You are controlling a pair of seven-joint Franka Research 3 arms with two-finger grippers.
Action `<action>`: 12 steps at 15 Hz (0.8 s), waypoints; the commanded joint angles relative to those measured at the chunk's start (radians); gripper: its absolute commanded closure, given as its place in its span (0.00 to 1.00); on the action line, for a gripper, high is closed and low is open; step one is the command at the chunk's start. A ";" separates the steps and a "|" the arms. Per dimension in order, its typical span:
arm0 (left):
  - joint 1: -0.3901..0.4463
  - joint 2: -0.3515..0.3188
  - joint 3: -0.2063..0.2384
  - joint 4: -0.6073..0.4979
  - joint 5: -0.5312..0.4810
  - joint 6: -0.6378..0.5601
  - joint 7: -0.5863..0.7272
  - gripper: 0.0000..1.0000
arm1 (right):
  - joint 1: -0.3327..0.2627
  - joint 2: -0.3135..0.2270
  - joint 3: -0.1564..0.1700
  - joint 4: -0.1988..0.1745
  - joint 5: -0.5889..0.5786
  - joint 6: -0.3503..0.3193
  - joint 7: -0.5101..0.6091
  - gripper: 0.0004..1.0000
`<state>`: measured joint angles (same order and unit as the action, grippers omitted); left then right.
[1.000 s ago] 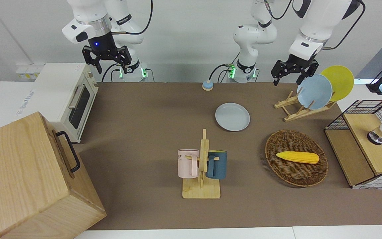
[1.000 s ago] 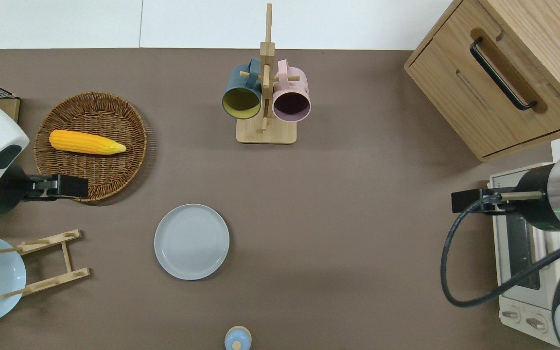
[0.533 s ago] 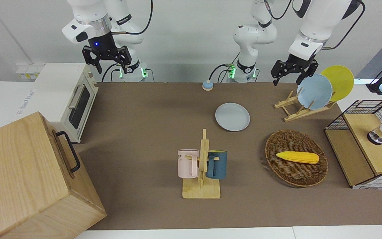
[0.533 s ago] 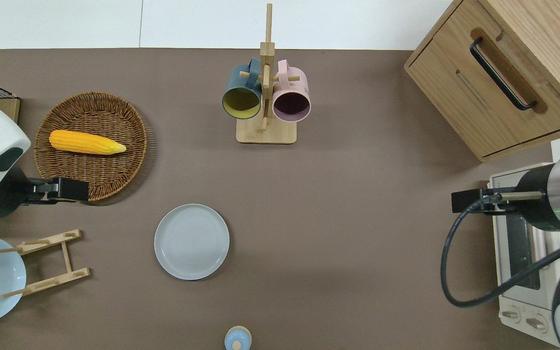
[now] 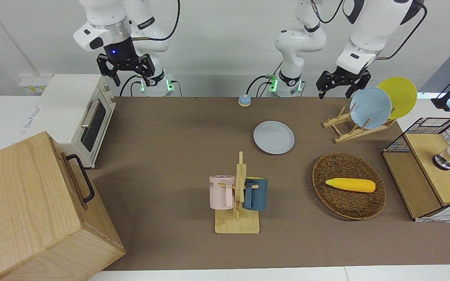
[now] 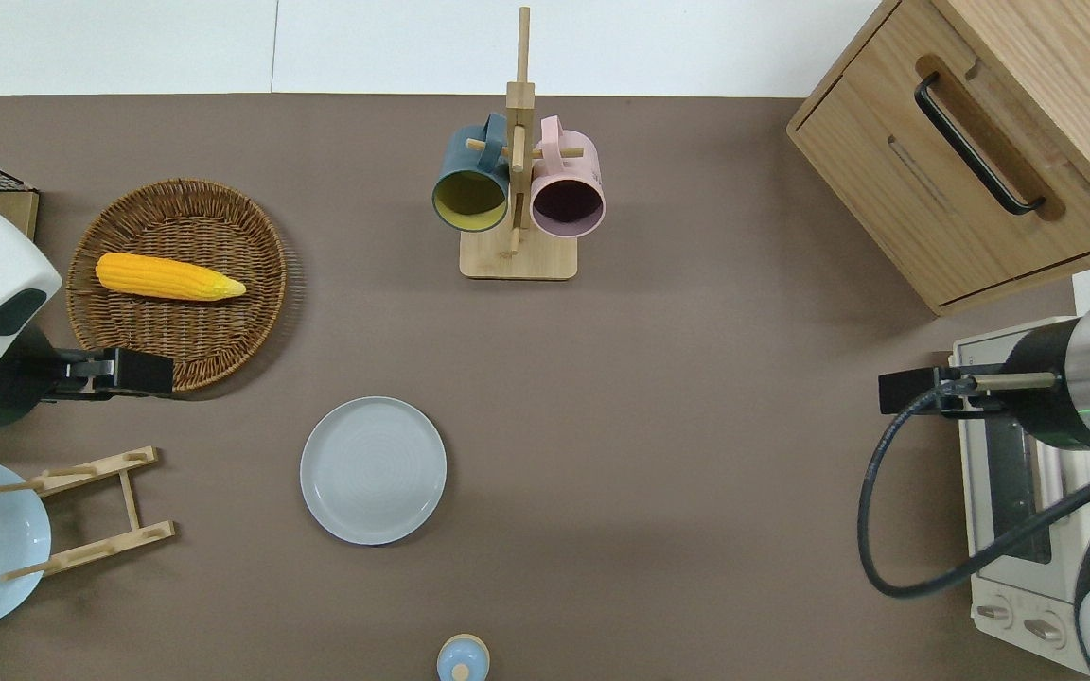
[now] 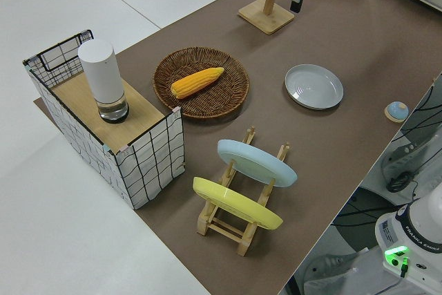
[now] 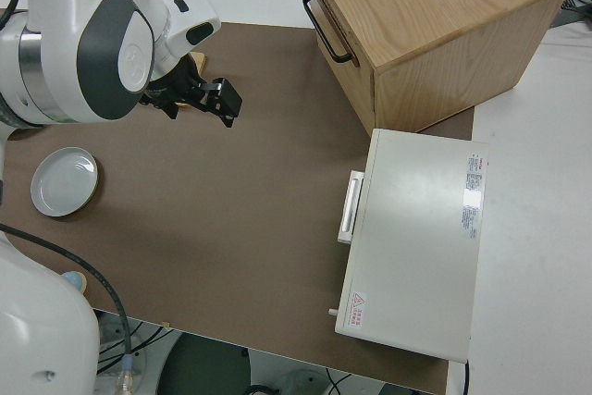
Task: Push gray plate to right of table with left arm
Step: 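Move the left gripper toward the gray plate's edge nearest the basket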
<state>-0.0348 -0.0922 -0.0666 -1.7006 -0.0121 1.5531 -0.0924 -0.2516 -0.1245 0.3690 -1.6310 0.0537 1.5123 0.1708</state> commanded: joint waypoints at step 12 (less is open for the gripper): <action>-0.004 -0.044 -0.002 -0.491 -0.100 0.340 -0.001 0.01 | -0.024 -0.027 0.015 -0.027 0.021 0.000 0.010 0.00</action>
<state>-0.0350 -0.0942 -0.0699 -2.0929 -0.0775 1.8190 -0.0924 -0.2516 -0.1245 0.3690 -1.6310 0.0537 1.5123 0.1708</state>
